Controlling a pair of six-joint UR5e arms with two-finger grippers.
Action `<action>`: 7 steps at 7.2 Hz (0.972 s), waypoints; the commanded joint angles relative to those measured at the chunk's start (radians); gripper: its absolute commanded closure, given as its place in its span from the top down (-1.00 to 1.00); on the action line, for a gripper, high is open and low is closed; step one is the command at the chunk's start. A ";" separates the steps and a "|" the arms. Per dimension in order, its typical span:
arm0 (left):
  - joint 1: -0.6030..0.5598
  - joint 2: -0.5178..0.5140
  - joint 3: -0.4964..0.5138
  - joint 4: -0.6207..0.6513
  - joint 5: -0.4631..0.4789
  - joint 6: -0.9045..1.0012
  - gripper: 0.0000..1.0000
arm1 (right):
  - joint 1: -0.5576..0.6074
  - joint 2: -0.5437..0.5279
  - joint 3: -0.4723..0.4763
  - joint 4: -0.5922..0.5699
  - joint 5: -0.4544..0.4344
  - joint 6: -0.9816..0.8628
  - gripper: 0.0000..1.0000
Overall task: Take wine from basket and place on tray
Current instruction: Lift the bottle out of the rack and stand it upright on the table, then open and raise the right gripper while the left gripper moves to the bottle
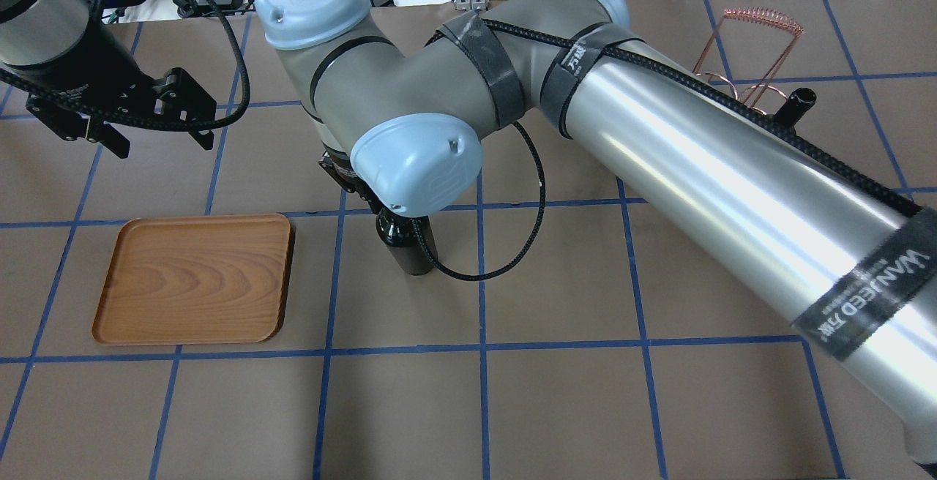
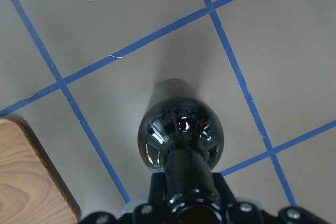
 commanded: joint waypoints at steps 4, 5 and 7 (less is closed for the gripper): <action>0.012 -0.023 -0.001 0.011 -0.006 -0.012 1.00 | -0.102 -0.041 -0.011 0.001 -0.007 -0.253 1.00; 0.001 -0.027 0.001 0.018 -0.005 -0.012 1.00 | -0.195 -0.090 -0.006 0.030 -0.013 -0.399 1.00; -0.077 -0.027 0.015 0.030 -0.008 -0.050 1.00 | -0.355 -0.170 0.001 0.128 -0.077 -0.716 1.00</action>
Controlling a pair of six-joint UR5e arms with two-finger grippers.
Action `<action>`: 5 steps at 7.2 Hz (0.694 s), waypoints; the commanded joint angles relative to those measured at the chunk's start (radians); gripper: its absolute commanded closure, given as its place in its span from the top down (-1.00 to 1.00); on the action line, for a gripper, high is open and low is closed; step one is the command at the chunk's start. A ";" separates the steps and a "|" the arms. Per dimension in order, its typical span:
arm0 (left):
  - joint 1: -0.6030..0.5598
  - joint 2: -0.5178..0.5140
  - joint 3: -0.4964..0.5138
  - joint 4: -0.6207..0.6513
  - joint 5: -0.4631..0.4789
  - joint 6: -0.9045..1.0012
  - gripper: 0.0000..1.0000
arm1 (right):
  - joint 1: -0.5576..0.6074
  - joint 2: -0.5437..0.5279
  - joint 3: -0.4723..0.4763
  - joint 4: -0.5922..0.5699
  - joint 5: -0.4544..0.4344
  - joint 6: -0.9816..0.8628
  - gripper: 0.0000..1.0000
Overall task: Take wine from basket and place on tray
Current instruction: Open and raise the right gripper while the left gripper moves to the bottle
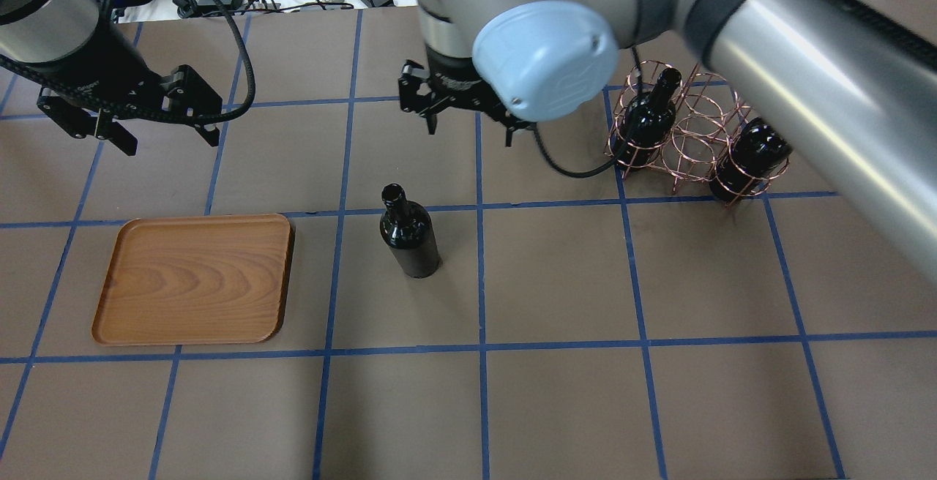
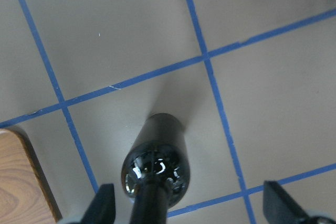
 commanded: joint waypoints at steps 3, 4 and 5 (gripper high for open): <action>-0.249 -0.025 0.001 0.094 -0.013 -0.079 1.00 | -0.245 -0.085 0.021 0.081 -0.046 -0.404 1.00; -0.322 -0.039 0.001 0.099 -0.013 -0.098 1.00 | -0.247 -0.102 0.027 0.063 -0.065 -0.406 1.00; -0.376 -0.060 -0.005 0.128 -0.013 -0.124 1.00 | -0.255 -0.102 0.029 0.062 -0.083 -0.407 1.00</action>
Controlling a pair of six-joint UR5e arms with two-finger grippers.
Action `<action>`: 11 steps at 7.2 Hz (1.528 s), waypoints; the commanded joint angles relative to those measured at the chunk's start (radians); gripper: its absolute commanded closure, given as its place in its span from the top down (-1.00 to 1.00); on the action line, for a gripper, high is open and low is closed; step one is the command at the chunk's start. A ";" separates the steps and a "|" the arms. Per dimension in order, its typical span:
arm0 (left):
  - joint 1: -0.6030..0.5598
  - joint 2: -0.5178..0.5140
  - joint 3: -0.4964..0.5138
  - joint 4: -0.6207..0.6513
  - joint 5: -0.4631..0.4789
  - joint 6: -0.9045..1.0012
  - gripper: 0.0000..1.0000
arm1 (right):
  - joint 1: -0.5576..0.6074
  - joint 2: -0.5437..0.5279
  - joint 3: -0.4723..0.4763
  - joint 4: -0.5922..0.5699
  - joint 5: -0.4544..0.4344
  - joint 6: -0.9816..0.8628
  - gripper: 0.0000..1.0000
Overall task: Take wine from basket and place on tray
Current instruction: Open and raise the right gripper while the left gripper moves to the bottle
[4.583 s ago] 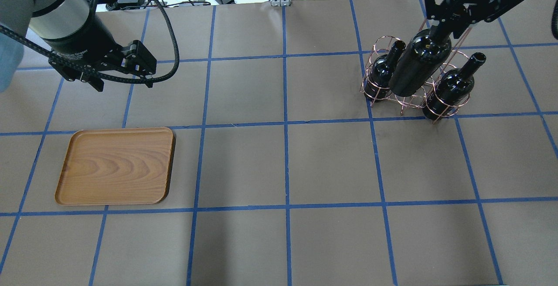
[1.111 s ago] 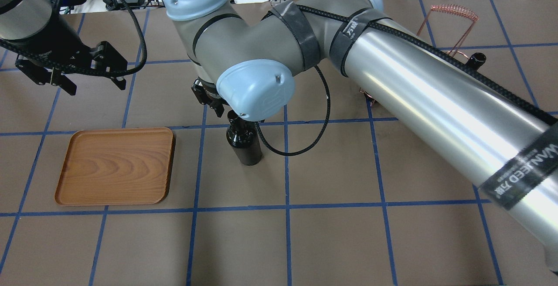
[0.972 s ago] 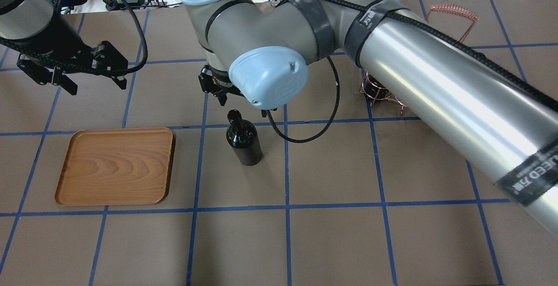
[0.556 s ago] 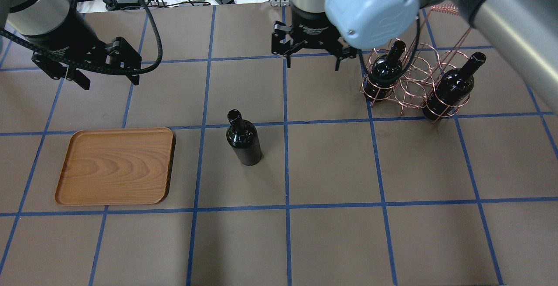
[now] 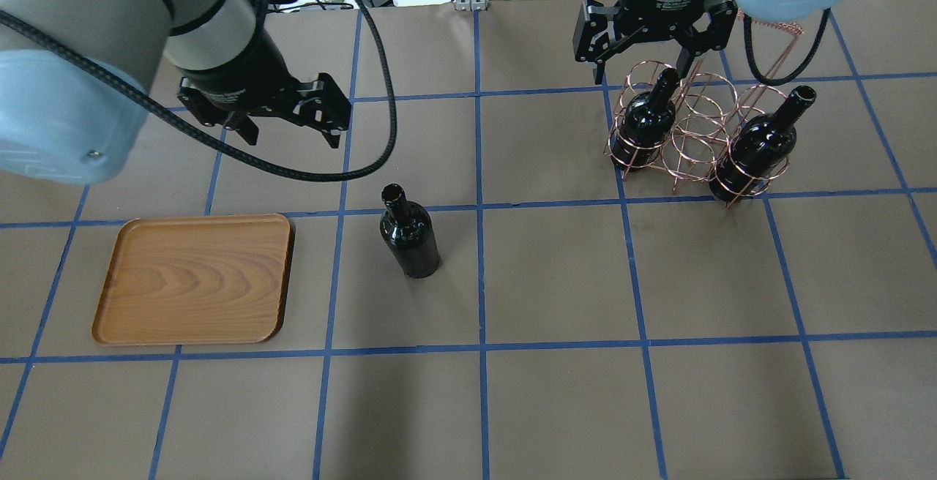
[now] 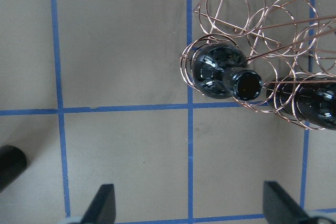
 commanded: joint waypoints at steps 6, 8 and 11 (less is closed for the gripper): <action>-0.119 -0.157 -0.083 0.135 -0.002 -0.014 0.89 | -0.070 -0.008 0.008 -0.003 -0.024 -0.012 1.00; -0.121 -0.159 -0.083 0.123 -0.002 -0.012 0.56 | -0.073 -0.008 0.008 0.000 -0.024 -0.012 1.00; -0.119 -0.159 -0.082 0.123 -0.001 -0.012 0.08 | -0.093 -0.010 0.016 0.001 -0.022 -0.012 1.00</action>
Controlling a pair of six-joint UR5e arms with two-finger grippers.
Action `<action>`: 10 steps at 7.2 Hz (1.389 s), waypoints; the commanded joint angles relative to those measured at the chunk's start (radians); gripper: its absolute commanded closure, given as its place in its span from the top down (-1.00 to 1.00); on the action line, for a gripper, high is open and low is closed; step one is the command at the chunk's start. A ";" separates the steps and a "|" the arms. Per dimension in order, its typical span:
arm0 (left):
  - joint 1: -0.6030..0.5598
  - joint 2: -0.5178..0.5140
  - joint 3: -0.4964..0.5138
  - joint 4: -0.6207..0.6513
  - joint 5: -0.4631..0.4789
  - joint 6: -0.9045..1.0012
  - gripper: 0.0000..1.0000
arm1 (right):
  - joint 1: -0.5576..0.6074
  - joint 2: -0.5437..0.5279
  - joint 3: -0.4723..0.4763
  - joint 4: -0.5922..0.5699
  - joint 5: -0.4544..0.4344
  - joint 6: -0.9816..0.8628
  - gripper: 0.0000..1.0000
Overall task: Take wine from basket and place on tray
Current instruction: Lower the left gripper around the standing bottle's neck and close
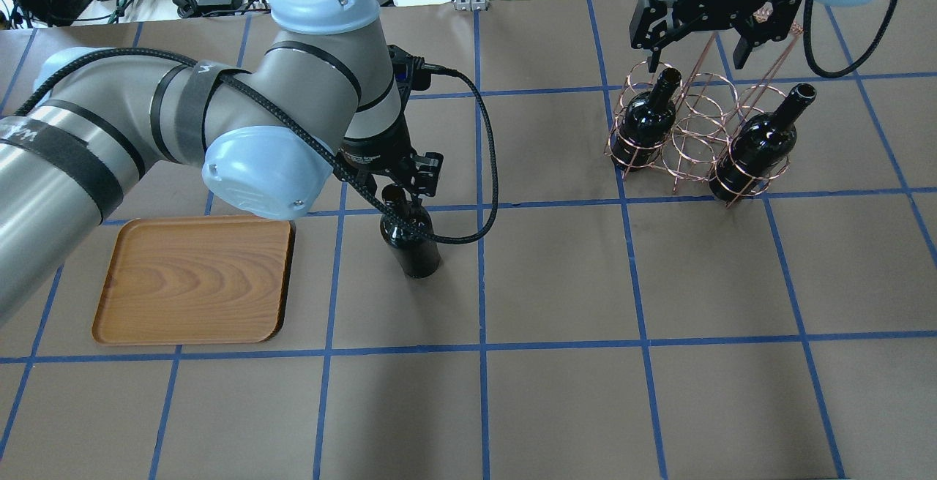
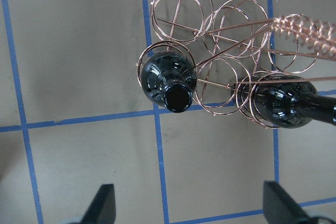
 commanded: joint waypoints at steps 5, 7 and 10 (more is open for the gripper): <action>0.001 0.000 0.003 -0.021 -0.002 -0.002 0.32 | -0.005 -0.001 0.005 -0.002 0.001 0.002 1.00; 0.001 -0.002 0.010 -0.016 -0.004 -0.002 0.83 | -0.004 -0.001 0.005 -0.002 0.001 0.002 1.00; 0.001 0.000 0.007 -0.025 -0.009 -0.003 0.80 | -0.004 -0.001 0.005 -0.002 0.001 0.003 1.00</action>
